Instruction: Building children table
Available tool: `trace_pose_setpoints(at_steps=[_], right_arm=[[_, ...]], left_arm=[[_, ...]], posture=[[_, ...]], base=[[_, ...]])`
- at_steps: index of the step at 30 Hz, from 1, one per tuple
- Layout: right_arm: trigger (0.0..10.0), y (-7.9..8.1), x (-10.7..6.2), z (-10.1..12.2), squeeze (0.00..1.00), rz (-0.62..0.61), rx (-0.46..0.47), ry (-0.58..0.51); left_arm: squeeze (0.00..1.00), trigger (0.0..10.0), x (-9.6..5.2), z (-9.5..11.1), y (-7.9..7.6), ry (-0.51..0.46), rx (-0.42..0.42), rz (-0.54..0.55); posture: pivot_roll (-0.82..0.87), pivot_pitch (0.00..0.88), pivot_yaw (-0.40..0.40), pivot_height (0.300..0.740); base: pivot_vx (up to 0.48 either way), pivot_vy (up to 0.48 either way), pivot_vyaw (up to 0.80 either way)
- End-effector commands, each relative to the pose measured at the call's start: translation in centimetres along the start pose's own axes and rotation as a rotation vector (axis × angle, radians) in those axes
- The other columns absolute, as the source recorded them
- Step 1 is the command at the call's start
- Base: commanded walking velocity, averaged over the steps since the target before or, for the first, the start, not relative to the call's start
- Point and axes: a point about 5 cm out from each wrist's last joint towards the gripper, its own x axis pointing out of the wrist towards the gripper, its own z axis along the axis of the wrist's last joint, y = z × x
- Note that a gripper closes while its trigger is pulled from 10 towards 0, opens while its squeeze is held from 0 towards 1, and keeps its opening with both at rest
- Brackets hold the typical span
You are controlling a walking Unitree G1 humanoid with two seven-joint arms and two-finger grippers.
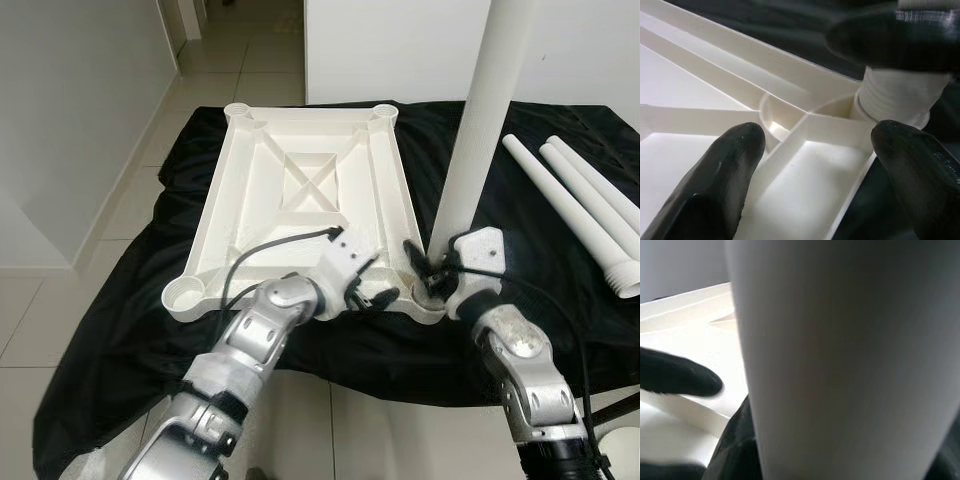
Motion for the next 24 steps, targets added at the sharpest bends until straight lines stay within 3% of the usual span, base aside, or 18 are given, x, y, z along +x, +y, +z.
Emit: trace_pose_setpoints(at_steps=[1,6,10,20,24], right_arm=[[10.0,0.3,-1.1,-2.3,0.0,0.023,0.053,0.088],[10.0,0.0,-1.6,-2.9,0.0,0.013,0.06,0.075],[10.0,-0.6,-1.5,-3.4,0.0,-0.012,0.09,0.027],[10.0,-0.5,-1.2,-3.5,0.0,-0.011,0.128,-0.073],[10.0,-0.4,-1.0,-4.1,0.0,-0.016,0.128,-0.048]], left_arm=[[0.0,10.0,-1.4,0.2,0.5,-0.018,-0.042,-0.036],[0.0,10.0,-2.4,0.4,1.3,-0.008,-0.076,-0.012],[0.0,10.0,-3.1,0.9,2.2,-0.034,-0.154,0.036],[0.0,10.0,-3.6,1.4,1.8,-0.058,-0.161,0.037],[0.0,10.0,-3.9,1.4,1.8,-0.057,-0.173,0.053]], posture=[[-0.02,0.061,0.035,0.74],[-0.02,0.056,0.033,0.74],[-0.02,0.047,0.034,0.74],[-0.01,0.067,0.025,0.74],[-0.01,0.07,0.024,0.74]], base=[[0.0,0.0,0.0],[0.0,0.0,0.0],[0.0,0.0,0.0],[0.0,0.0,0.0],[0.0,0.0,0.0]])
